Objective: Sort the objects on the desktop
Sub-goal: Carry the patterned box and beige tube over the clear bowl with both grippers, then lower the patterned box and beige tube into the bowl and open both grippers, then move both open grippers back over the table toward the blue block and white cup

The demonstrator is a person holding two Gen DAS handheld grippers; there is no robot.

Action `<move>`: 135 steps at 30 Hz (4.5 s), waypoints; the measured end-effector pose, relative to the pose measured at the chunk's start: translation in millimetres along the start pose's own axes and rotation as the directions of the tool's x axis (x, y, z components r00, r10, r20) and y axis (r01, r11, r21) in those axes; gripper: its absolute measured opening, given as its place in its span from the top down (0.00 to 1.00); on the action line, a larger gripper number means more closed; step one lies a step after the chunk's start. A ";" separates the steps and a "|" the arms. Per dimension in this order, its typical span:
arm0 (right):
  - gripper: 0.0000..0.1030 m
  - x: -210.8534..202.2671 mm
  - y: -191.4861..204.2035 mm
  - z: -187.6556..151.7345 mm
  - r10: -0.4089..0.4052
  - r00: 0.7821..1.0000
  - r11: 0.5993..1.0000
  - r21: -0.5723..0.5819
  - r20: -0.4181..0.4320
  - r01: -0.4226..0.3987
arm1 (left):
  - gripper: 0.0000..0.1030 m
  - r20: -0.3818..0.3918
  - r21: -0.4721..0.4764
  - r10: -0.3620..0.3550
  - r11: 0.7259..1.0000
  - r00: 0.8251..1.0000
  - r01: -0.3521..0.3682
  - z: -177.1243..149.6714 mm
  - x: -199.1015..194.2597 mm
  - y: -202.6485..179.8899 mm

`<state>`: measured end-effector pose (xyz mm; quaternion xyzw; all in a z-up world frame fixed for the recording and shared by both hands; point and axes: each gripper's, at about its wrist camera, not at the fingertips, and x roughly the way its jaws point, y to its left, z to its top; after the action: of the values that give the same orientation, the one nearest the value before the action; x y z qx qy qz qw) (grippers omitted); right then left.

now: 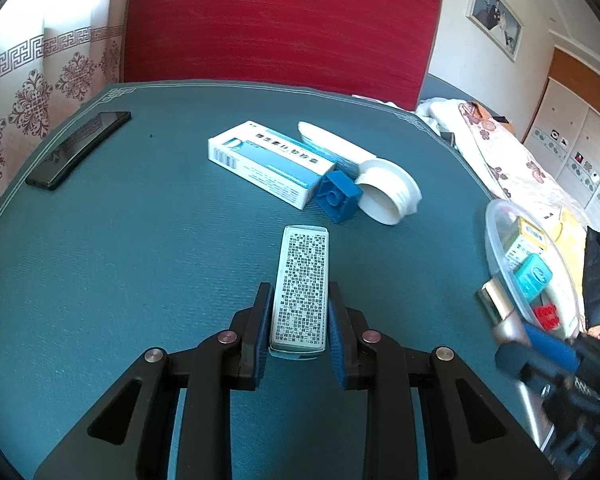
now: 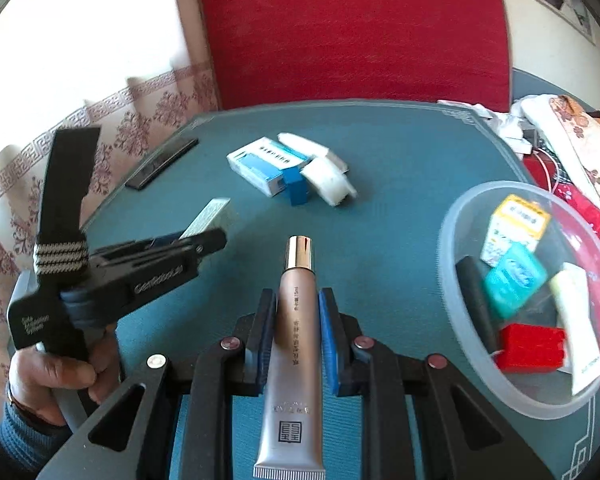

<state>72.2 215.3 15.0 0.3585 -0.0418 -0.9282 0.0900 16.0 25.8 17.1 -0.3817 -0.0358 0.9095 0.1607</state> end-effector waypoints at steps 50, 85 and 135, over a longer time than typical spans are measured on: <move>0.64 -33.4 -172.6 7.9 -0.177 0.978 0.940 0.312 0.108 0.135 | 0.73 -0.116 0.313 -0.153 0.932 0.981 0.182 1.7 6.6 -191.4; 0.34 -67.9 -195.1 13.6 -0.249 0.951 0.891 0.429 0.182 0.151 | 0.38 -0.097 0.246 -0.231 0.937 0.968 0.248 19.7 24.4 -205.5; 0.24 3.2 -56.3 13.0 -0.024 0.993 0.994 0.106 0.113 0.012 | 0.38 -0.027 0.051 0.090 0.995 0.996 -0.089 59.1 62.8 -46.7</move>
<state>53.4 270.0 14.6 0.3094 -0.0924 -0.9445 0.0599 -54.6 93.5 24.8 -0.3920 0.0064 0.9107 0.1298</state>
